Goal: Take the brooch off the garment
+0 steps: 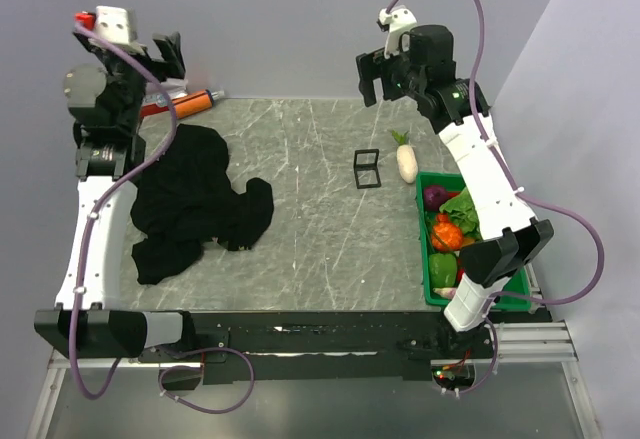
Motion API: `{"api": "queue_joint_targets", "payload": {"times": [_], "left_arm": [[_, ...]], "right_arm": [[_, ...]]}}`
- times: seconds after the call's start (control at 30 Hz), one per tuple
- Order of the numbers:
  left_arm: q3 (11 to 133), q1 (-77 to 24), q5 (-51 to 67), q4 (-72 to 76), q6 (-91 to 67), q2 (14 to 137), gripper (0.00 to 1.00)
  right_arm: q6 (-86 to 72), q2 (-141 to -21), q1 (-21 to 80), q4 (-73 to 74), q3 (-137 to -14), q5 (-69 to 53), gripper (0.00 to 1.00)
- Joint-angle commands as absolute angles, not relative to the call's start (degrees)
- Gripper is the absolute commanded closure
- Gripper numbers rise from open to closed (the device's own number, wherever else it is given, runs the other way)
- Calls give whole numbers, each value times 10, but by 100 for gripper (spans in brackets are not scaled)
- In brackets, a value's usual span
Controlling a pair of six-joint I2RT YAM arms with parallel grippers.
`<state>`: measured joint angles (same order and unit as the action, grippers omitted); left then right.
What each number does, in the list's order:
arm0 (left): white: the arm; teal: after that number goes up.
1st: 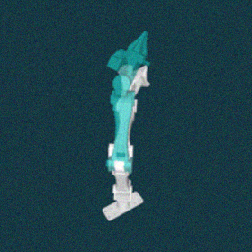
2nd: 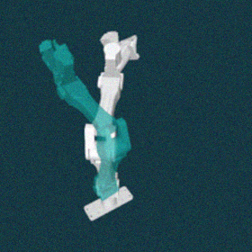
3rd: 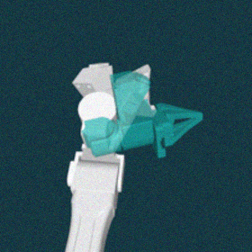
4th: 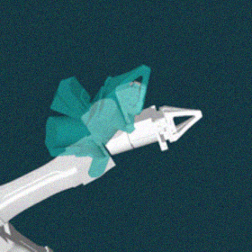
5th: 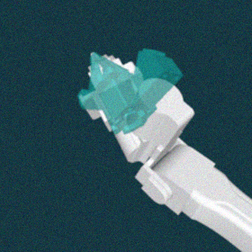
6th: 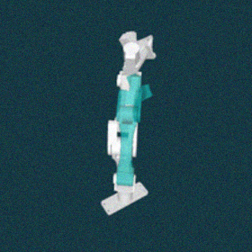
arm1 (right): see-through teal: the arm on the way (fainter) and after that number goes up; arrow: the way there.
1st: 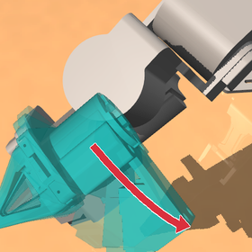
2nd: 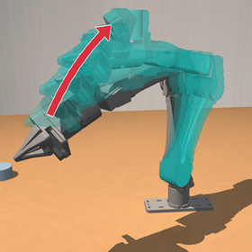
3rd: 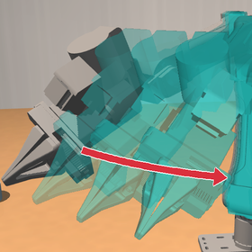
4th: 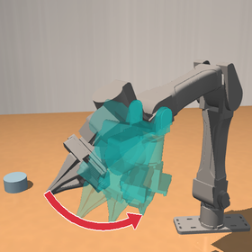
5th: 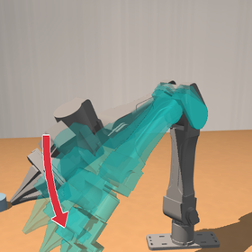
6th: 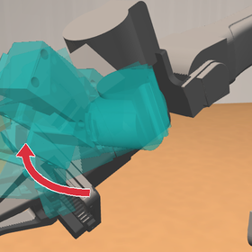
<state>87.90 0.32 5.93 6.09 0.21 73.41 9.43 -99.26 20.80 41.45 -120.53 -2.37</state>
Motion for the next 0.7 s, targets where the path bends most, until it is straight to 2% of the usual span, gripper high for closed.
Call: {"api": "queue_joint_targets", "payload": {"times": [0.0,0.03,0.07,0.1,0.13,0.23,0.3,0.33,0.4,0.5,0.67], "left_arm": [[829,3,129,-45,106,763,4],[820,4,161,-126,166,752,1],[787,4,189,-171,304,745,3],[761,4,166,-190,342,733,4],[736,4,150,-198,365,720,2],[682,60,172,-259,416,668,1],[676,75,167,-314,414,663,0],[675,90,158,-328,406,663,0],[676,118,157,-354,350,666,1],[678,199,210,-412,279,678,1],[619,291,242,-475,320,687,3]], "right_arm": [[79,-987,210,402,-1209,-82,0],[104,-982,209,402,-1201,-140,0],[135,-979,209,411,-1197,-188,0],[172,-975,209,420,-1193,-239,0],[238,-961,208,423,-1165,-338,0],[232,-925,216,361,-1073,-393,0],[229,-910,220,291,-1018,-457,7],[225,-901,223,264,-964,-474,12],[208,-910,243,207,-921,-487,14],[215,-954,284,218,-933,-490,14],[225,-1017,324,187,-936,-493,16]]}}
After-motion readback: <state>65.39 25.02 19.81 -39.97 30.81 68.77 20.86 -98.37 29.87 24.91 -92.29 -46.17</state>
